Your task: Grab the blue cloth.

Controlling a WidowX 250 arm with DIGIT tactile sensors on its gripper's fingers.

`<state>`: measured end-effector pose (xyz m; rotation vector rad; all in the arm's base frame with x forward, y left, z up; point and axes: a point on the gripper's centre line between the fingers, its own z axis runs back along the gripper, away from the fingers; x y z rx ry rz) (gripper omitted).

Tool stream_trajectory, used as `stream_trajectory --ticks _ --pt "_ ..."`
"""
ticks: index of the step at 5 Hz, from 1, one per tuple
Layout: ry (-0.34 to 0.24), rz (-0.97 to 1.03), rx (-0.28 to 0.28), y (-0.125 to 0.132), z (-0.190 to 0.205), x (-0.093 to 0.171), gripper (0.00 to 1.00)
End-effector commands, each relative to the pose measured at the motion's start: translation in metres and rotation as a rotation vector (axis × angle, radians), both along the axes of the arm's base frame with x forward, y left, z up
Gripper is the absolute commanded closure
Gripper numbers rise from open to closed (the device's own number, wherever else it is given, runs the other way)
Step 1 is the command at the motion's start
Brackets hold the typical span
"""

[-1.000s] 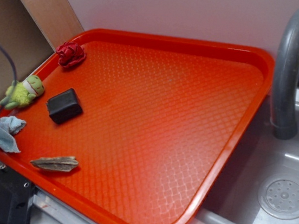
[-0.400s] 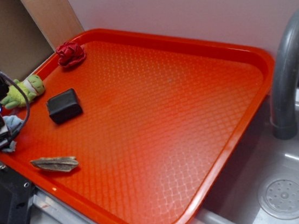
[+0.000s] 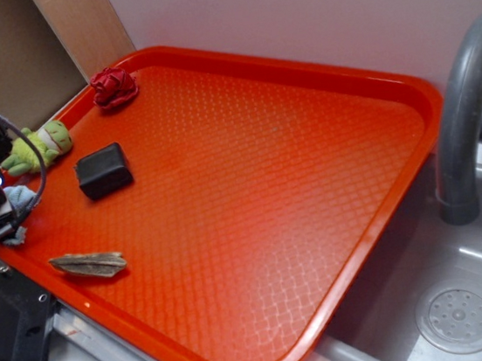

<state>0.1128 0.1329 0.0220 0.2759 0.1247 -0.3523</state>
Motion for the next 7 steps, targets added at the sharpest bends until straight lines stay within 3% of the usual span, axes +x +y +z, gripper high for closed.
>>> stream_trajectory --ticks 1,3,5,6,7 --pt "-0.006 0.041 0.006 0.007 0.004 -0.006 1.0" --pt "-0.095 0.104 -0.046 0.016 0.051 0.014 1.0" --pt "-0.068 0.098 -0.047 0.017 0.044 0.015 1.0" --pt "-0.005 0.049 -0.044 0.005 0.033 0.01 0.0" --pt "0.007 0.021 -0.047 0.0 0.028 0.002 0.0"
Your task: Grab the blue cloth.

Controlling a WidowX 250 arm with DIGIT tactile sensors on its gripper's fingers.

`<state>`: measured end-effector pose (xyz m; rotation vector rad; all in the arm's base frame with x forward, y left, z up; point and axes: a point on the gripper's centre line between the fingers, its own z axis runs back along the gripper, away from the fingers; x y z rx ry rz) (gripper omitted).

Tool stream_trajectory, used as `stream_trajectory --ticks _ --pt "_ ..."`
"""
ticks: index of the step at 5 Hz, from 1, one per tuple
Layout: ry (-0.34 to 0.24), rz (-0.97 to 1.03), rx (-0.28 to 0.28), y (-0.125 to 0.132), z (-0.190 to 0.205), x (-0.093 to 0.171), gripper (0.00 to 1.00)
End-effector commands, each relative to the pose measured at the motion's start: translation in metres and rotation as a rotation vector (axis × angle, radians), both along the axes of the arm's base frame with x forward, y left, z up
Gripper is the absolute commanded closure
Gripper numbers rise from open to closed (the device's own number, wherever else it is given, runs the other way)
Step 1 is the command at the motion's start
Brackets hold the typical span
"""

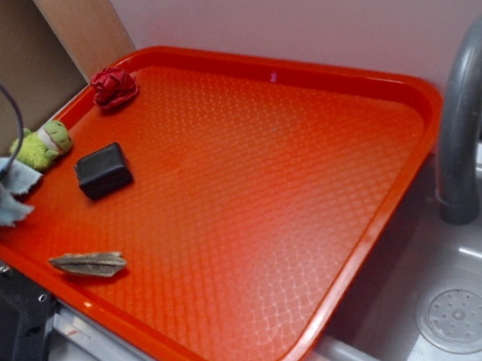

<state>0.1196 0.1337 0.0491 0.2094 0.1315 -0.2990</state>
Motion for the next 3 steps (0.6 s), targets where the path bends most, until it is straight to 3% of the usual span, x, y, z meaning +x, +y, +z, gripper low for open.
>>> stream_trajectory --ticks 1,3 --pt "-0.009 -0.036 0.009 -0.001 0.002 -0.009 0.0" --pt "0.0 -0.028 0.034 0.003 -0.017 0.0 0.0"
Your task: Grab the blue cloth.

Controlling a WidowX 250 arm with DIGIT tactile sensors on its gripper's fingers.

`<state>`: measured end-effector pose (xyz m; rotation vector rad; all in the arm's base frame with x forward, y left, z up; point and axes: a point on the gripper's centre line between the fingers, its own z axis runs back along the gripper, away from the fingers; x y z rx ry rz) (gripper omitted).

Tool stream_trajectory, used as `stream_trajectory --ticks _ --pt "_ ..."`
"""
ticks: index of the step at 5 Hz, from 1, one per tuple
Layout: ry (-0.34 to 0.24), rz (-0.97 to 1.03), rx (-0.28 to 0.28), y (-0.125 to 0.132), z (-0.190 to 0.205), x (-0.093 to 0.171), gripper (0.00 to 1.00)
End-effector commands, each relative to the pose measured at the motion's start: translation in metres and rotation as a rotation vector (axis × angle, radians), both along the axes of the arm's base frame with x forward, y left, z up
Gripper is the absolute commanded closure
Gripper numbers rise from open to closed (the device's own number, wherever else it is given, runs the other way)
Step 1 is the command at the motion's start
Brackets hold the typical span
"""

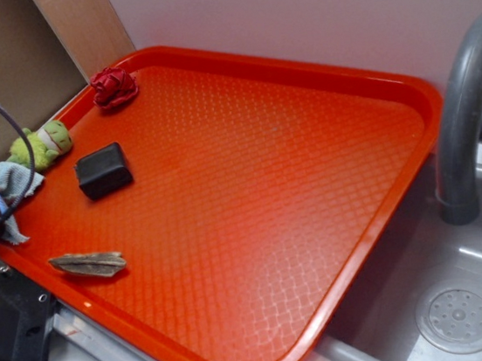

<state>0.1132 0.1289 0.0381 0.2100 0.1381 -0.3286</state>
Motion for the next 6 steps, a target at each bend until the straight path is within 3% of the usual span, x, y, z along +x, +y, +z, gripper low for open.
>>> stream_trajectory --ticks 1,2,5,6 --pt "0.002 0.027 0.081 0.023 -0.02 0.01 0.0" --pt "-0.028 0.048 0.058 0.022 -0.011 0.008 1.0" --pt "-0.071 0.06 0.034 0.02 0.009 0.007 1.0" --pt "-0.185 0.021 -0.004 -0.019 0.059 0.012 1.0"
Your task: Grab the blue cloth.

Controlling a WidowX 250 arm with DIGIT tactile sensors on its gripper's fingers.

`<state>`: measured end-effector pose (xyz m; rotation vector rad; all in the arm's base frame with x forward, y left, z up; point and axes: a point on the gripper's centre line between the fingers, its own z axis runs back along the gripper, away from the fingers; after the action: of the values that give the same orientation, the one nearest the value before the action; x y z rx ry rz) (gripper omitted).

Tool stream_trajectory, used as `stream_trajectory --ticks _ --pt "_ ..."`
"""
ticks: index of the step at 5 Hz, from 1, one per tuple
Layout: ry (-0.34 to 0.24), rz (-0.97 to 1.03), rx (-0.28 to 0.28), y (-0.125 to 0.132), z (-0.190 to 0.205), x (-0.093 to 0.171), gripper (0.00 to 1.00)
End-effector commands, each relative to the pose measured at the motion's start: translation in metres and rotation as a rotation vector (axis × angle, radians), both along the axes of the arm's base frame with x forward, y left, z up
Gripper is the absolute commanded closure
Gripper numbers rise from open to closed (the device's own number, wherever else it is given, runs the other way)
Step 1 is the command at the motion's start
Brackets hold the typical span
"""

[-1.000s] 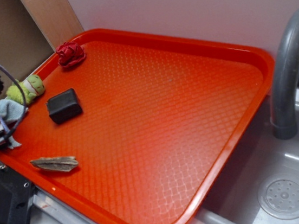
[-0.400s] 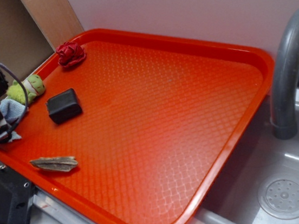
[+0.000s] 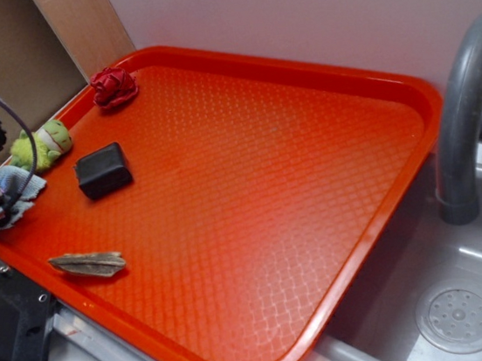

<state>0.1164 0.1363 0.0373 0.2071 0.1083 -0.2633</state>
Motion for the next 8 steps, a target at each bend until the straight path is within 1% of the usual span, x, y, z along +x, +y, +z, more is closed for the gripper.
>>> stream_trajectory --ticks 1,2,3,4,5,6,7,8 --pt "-0.267 -0.065 -0.113 -0.069 0.113 0.025 1.0" --pt "-0.329 0.015 -0.177 -0.101 0.166 0.034 1.0" --pt "-0.343 0.029 -0.185 -0.119 0.216 0.046 1.0" --pt "-0.308 0.022 -0.12 -0.129 0.231 0.065 1.0" --pt "-0.267 0.044 -0.076 -0.127 0.212 0.086 1.0" --pt "-0.234 0.053 -0.078 -0.125 0.196 0.102 1.0" --pt "-0.214 0.042 -0.041 -0.13 0.172 0.107 1.0" --pt "-0.169 0.033 -0.083 -0.135 0.165 0.105 1.0"
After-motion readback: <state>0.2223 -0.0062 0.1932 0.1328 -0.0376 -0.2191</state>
